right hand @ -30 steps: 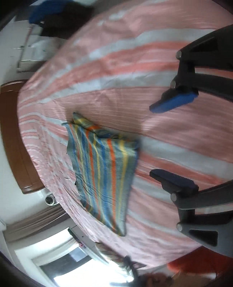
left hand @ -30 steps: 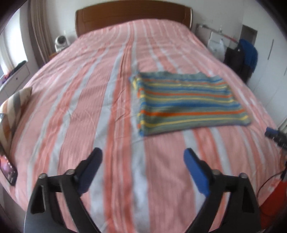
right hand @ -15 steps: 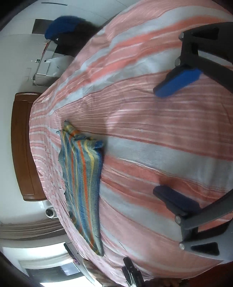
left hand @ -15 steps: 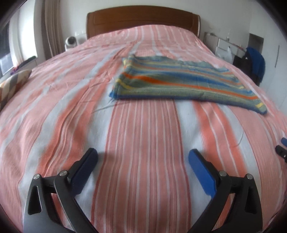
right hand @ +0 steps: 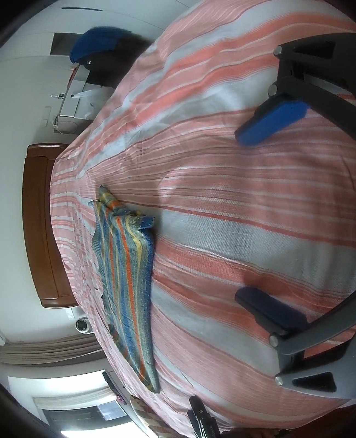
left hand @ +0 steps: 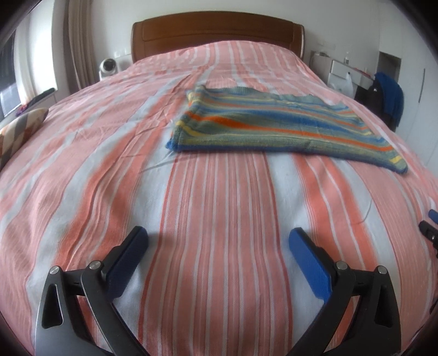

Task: Fold small clothes

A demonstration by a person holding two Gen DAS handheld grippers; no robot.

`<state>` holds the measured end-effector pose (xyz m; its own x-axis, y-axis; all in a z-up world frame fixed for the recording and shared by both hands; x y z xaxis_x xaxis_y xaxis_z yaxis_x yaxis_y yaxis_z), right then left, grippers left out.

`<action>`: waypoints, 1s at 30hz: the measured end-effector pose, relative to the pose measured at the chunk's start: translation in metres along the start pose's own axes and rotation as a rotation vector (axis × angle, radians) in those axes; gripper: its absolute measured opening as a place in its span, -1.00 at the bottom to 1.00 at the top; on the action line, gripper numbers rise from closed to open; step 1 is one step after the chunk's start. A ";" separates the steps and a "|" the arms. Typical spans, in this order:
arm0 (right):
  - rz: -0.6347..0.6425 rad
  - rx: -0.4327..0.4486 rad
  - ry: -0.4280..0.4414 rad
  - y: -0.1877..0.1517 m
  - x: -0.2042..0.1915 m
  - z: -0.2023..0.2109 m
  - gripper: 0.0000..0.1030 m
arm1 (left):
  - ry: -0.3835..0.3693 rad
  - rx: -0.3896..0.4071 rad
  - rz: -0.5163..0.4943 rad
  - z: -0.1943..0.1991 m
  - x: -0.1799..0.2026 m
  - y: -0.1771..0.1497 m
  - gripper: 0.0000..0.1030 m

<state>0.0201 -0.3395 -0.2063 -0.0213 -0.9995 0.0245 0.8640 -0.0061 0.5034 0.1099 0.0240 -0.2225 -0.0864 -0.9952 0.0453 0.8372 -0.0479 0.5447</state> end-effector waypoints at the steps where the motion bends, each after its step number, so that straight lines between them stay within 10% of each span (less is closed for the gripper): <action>1: 0.000 0.000 0.000 0.000 0.000 0.000 0.99 | 0.000 0.000 0.000 0.000 0.000 0.000 0.99; 30: 0.002 -0.063 0.018 0.008 0.004 0.009 0.99 | -0.041 -0.035 -0.064 0.026 0.025 0.013 0.97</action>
<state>0.0221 -0.3432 -0.1944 -0.0113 -0.9999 0.0097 0.8942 -0.0058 0.4476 0.1045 0.0008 -0.1921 -0.1616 -0.9858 0.0461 0.8475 -0.1147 0.5182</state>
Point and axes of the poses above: each gripper's, at about its wrist camera, not at the fingertips, and z roughly against the way its jaws point, x to its right, y to its top, the point moved 1 cm from there along -z, roughly the way its jaws point, and after that the axes turned 11 degrees about -x, right-handed, at the moved point
